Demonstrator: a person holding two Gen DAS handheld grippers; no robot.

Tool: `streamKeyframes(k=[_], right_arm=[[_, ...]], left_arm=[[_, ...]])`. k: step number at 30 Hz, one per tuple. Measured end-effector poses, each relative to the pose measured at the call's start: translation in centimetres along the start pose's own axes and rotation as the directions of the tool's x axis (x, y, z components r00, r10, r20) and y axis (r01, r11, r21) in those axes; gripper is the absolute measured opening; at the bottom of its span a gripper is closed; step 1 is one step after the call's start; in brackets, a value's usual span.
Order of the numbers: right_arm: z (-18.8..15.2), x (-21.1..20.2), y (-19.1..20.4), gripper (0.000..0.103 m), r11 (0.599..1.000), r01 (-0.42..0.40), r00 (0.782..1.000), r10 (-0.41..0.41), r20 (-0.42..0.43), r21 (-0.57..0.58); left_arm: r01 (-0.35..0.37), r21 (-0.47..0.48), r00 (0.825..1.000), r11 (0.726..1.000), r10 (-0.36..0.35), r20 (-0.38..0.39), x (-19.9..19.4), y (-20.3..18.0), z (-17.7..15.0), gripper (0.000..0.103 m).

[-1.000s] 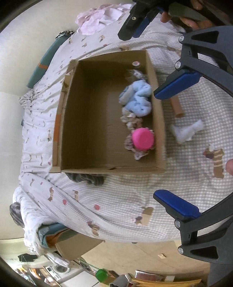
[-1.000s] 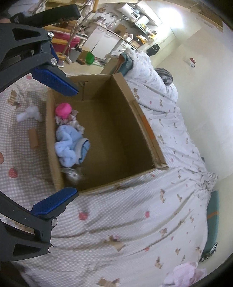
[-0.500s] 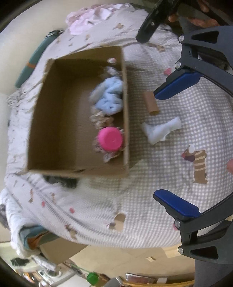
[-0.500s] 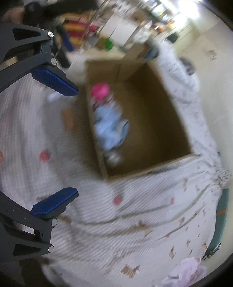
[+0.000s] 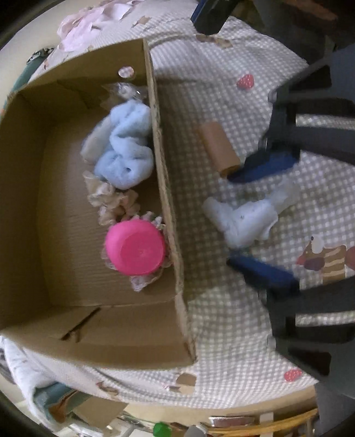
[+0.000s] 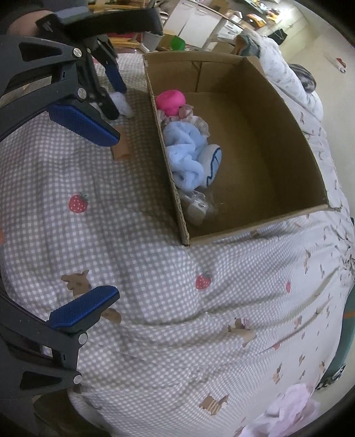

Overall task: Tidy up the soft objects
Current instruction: 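Grasp the white sock with the left gripper while the right gripper grasps the tan tube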

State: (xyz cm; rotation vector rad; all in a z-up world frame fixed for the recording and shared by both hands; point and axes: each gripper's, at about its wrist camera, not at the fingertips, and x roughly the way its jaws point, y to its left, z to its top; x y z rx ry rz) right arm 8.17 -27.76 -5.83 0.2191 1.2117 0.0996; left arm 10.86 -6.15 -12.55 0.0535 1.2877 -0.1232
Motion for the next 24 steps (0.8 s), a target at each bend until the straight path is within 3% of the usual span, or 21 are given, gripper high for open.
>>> streamKeyframes(k=[1, 4, 9, 15, 18, 24], right_arm=[[0.0, 0.1, 0.0, 0.103, 1.0, 0.0, 1.0, 0.0, -0.004, -0.001], [0.1, 0.5, 0.4, 0.103, 1.0, -0.026, 0.999, 0.026, -0.021, -0.002], [0.0, 1.7, 2.0, 0.103, 0.991, -0.133, 0.988, 0.131, -0.081, -0.019], [-0.2, 3.9, 5.7, 0.102, 0.983, -0.16, 0.98, 0.147, -0.137, -0.089], [-0.1, 6.0, 8.1, 0.083, 0.977, -0.155, 0.975, 0.127, -0.183, -0.148], [0.2, 9.3, 11.5, 0.061, 0.963, -0.136, 0.97, 0.081, -0.23, -0.233]], left_arm=[[0.008, -0.01, 1.0, 1.0, -0.009, -0.02, 0.3, 0.1, 0.0, 0.027], [0.051, -0.038, 0.998, 0.998, -0.053, -0.04, 0.1, 0.5, -0.1, 0.027], [0.076, -0.049, 0.997, 0.996, -0.076, 0.01, -2.9, 1.4, -1.0, 0.026], [0.057, -0.056, 0.997, 0.997, -0.054, 0.061, -6.0, 3.0, -2.5, 0.026], [0.034, -0.059, 0.996, 0.998, -0.028, 0.087, -6.8, 4.3, -2.8, 0.026], [0.038, -0.119, 0.996, 0.992, -0.029, 0.078, -6.8, 7.4, -3.2, 0.026]])
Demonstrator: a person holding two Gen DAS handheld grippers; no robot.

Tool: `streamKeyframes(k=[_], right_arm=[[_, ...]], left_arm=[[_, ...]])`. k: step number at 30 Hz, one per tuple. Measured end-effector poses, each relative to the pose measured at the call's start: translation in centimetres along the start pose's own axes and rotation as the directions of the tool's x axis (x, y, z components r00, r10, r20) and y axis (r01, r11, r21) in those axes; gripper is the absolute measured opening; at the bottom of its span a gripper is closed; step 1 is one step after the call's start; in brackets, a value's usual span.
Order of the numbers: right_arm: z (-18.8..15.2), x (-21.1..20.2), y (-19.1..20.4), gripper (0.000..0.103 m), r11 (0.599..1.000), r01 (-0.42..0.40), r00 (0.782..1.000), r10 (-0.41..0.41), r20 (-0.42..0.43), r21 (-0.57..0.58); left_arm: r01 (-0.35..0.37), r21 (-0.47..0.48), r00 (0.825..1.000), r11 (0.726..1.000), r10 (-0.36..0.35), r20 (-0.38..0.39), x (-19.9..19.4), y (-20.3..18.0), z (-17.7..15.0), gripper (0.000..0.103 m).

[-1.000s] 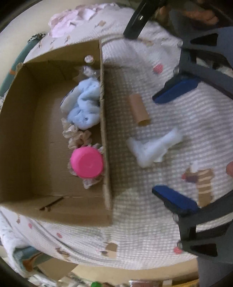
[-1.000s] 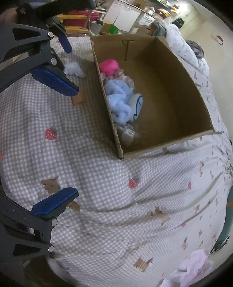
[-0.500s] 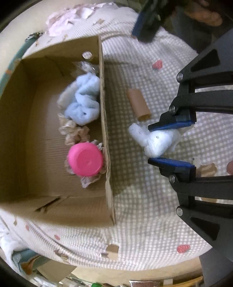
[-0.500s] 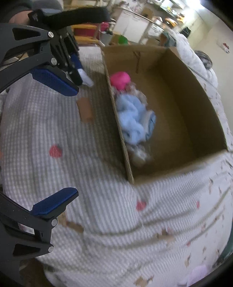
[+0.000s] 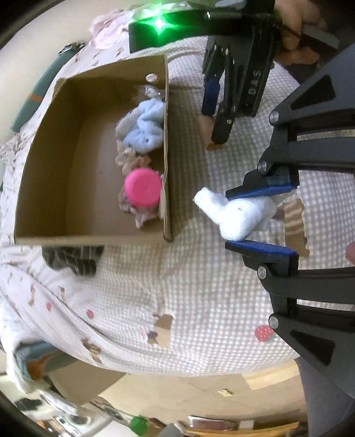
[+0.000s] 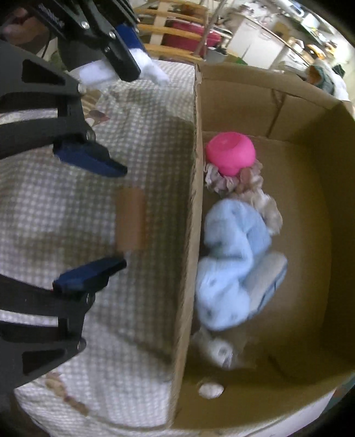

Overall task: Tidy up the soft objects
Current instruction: 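Grasp the white sock with the left gripper while the right gripper grasps the tan tube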

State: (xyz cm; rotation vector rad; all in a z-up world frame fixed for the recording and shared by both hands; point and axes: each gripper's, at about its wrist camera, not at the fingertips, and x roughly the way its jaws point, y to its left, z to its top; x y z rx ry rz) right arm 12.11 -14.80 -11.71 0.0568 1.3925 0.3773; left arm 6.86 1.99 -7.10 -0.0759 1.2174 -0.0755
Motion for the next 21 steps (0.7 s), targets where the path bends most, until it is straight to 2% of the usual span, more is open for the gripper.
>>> streamKeyframes(k=[2, 4, 5, 6, 12, 21], right_arm=[[0.5, 0.7, 0.3, 0.058, 1.0, -0.014, 1.0, 0.014, -0.008, 0.008], [0.7, 1.0, 0.6, 0.029, 1.0, 0.005, 1.0, -0.006, -0.01, -0.008], [0.8, 1.1, 0.8, 0.022, 1.0, 0.019, 1.0, -0.019, -0.006, -0.015], [0.8, 0.9, 0.7, 0.008, 0.999, 0.028, 1.0, -0.028, 0.002, -0.02], [0.2, -1.3, 0.7, 0.006, 0.999, -0.031, 0.998, 0.033, 0.059, -0.042], [-2.9, -7.0, -2.0, 0.006, 0.993, -0.111, 0.978, 0.115, 0.175, -0.033]], left_arm=[[0.024, -0.027, 1.0, 0.999, -0.024, -0.003, -0.1, 0.8, 0.2, 0.026], [0.044, -0.05, 0.999, 0.998, -0.044, 0.002, -0.2, 1.2, 0.4, 0.026], [0.044, -0.055, 0.999, 0.998, -0.043, 0.007, -0.2, 1.1, 0.5, 0.026], [0.045, -0.059, 0.999, 0.997, -0.045, 0.01, -0.3, 1.2, 0.6, 0.026], [0.052, -0.05, 0.998, 0.997, -0.051, 0.026, -0.7, 0.4, 0.9, 0.026], [0.029, -0.028, 0.999, 0.999, -0.028, 0.039, -0.7, -0.7, 0.9, 0.026]])
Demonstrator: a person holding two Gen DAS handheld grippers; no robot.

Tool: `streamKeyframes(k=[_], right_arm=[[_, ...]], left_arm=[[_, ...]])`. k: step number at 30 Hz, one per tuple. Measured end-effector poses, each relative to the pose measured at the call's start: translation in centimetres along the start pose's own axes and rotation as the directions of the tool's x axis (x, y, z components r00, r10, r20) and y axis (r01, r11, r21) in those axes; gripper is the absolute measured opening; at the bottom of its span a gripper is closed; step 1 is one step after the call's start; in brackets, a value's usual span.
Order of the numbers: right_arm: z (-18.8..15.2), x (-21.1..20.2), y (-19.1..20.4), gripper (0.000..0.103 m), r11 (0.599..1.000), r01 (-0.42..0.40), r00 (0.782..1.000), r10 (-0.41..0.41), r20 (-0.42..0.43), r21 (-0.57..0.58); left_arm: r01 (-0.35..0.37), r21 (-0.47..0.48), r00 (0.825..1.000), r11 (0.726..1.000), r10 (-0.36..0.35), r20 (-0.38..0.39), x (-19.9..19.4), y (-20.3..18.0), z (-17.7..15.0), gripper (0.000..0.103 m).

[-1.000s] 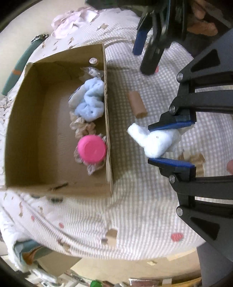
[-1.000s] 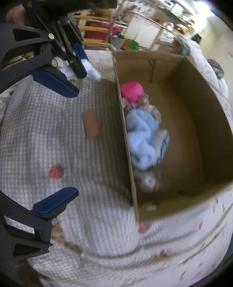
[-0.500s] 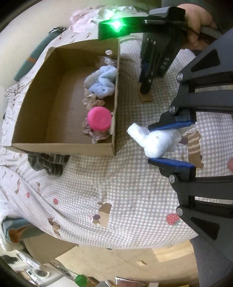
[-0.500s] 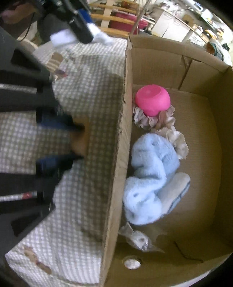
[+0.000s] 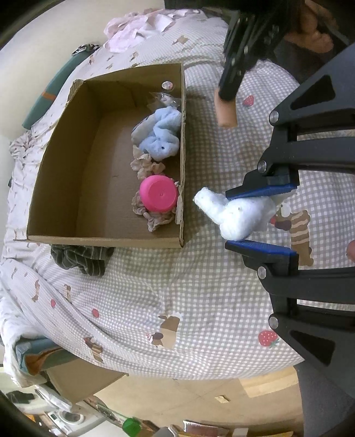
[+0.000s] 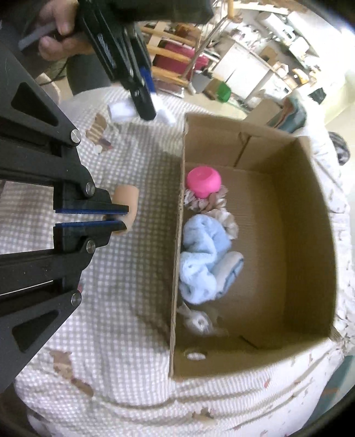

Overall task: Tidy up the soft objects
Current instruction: 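Grasp the white sock with the left gripper while the right gripper grasps the tan tube, then lower the white sock and tan tube into the box and open both grippers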

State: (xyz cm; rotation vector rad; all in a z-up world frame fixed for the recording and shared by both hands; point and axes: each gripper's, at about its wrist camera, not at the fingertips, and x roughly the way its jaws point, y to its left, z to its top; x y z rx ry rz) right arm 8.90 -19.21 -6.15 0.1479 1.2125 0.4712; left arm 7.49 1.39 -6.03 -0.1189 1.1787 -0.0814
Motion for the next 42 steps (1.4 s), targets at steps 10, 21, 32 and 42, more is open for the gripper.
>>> streamKeyframes(k=[10, 21, 32, 42], right_arm=[[1.2, -6.9, -0.6, 0.006, 0.998, -0.058, 0.986, 0.052, 0.159, 0.034], [6.1, -11.1, -1.2, 0.006, 0.996, -0.075, 0.96, 0.057, 0.276, 0.054], [7.5, -6.0, -5.2, 0.006, 0.98, -0.101, 0.972, 0.061, 0.229, 0.169], [8.0, -2.8, -6.0, 0.006, 0.984, -0.027, 0.991, 0.004, 0.131, 0.175]], left_arm=[[-0.008, 0.091, 0.995, 0.996, -0.002, 0.104, -3.9, -3.4, 2.2, 0.026], [-0.028, 0.135, 0.983, 0.99, 0.003, 0.184, -5.9, -5.8, 7.4, 0.026], [-0.045, 0.129, 0.985, 0.991, 0.022, 0.17, -1.3, -4.9, 10.2, 0.027], [-0.043, 0.107, 0.995, 0.993, 0.033, 0.094, 3.1, -4.4, 9.9, 0.027]])
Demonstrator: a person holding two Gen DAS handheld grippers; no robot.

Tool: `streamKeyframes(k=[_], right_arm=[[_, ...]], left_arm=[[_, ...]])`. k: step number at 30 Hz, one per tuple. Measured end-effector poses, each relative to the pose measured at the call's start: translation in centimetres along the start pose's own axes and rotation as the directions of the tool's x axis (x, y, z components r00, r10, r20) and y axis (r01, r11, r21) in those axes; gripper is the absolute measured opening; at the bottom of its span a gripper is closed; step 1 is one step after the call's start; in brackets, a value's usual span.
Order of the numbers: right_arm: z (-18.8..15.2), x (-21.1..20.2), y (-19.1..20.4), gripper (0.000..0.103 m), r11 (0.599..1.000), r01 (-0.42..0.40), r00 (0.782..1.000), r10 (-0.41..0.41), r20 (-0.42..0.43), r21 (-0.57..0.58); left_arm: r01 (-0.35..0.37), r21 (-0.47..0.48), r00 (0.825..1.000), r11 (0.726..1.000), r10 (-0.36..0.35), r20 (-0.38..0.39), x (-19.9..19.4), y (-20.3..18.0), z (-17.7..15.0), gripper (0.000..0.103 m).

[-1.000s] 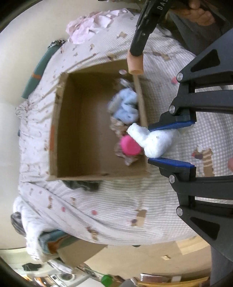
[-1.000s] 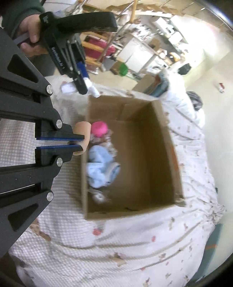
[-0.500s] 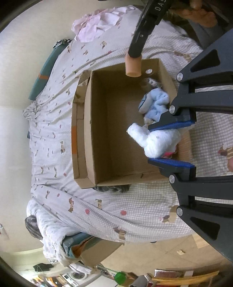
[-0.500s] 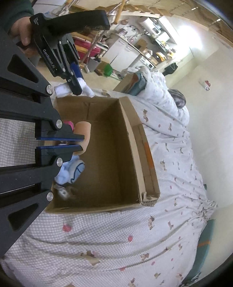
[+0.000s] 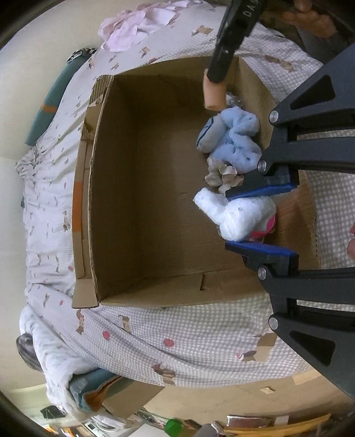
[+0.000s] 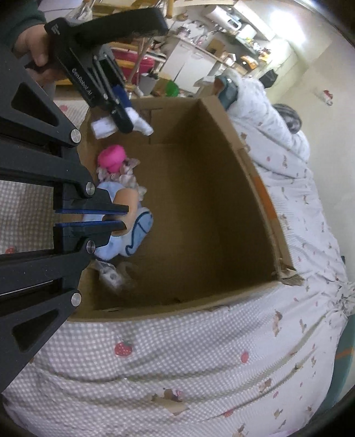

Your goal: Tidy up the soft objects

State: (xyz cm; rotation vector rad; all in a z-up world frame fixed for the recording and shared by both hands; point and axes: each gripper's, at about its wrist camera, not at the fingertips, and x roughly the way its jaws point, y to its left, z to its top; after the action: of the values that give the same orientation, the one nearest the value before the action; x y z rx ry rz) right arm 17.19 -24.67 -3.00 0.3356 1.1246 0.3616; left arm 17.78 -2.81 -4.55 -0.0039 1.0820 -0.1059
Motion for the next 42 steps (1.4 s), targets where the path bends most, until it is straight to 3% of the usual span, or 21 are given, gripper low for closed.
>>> streamKeyframes(k=[12, 18, 23, 25, 28, 33, 35, 36, 37, 38, 42], right_arm=[[0.0, 2.6, 0.5, 0.006, 0.999, 0.03, 0.998, -0.032, -0.062, -0.022], [-0.1, 2.8, 0.6, 0.006, 0.999, 0.035, 0.997, -0.036, -0.069, -0.026], [-0.2, 2.9, 0.5, 0.006, 0.999, 0.034, 0.997, -0.036, -0.072, -0.03], [-0.2, 3.0, 0.5, 0.006, 0.999, 0.039, 0.996, -0.041, -0.077, -0.031], [-0.1, 2.8, 0.3, 0.006, 0.999, 0.04, 0.997, -0.042, -0.066, -0.02], [0.0, 2.2, 0.0, 0.009, 0.999, 0.034, 0.999, -0.034, -0.04, 0.001], [0.1, 2.0, -0.3, 0.019, 0.999, 0.034, 0.999, -0.033, -0.032, 0.018], [0.1, 1.9, -0.4, 0.036, 0.999, 0.036, 0.999, -0.036, -0.027, 0.026], [0.2, 1.6, -0.5, 0.065, 0.999, 0.03, 0.999, -0.029, -0.017, 0.039], [0.3, 1.3, -0.6, 0.077, 0.999, 0.017, 1.0, -0.017, -0.005, 0.052], [0.5, 0.0, -0.8, 0.085, 0.997, 0.041, 0.998, -0.044, 0.049, 0.066]], left_arm=[[-0.01, -0.045, 1.0, 0.999, 0.009, -0.028, 0.4, 0.5, 0.1, 0.029], [-0.007, -0.036, 1.0, 0.999, 0.006, -0.018, 0.1, 0.2, 0.1, 0.035], [0.022, -0.019, 1.0, 1.0, -0.021, 0.019, -0.6, -0.3, 0.3, 0.051], [0.016, -0.006, 0.999, 1.0, -0.016, 0.04, -1.1, -0.4, 0.4, 0.055], [0.002, 0.002, 0.998, 1.0, -0.002, 0.063, -1.5, -0.7, 0.5, 0.07], [-0.02, 0.024, 0.996, 0.999, 0.018, 0.093, -2.3, -1.5, 0.7, 0.082], [-0.049, 0.028, 0.993, 0.998, 0.046, 0.109, -2.7, -1.7, 0.8, 0.082], [-0.058, 0.025, 0.992, 0.998, 0.055, 0.113, -2.8, -1.6, 0.8, 0.082], [-0.062, 0.022, 0.991, 0.998, 0.059, 0.118, -3.0, -1.6, 0.7, 0.082], [-0.069, 0.02, 0.99, 0.997, 0.066, 0.123, -3.2, -1.5, 0.7, 0.082], [-0.111, 0.008, 0.981, 0.994, 0.109, 0.158, -4.0, -1.1, 0.4, 0.082]])
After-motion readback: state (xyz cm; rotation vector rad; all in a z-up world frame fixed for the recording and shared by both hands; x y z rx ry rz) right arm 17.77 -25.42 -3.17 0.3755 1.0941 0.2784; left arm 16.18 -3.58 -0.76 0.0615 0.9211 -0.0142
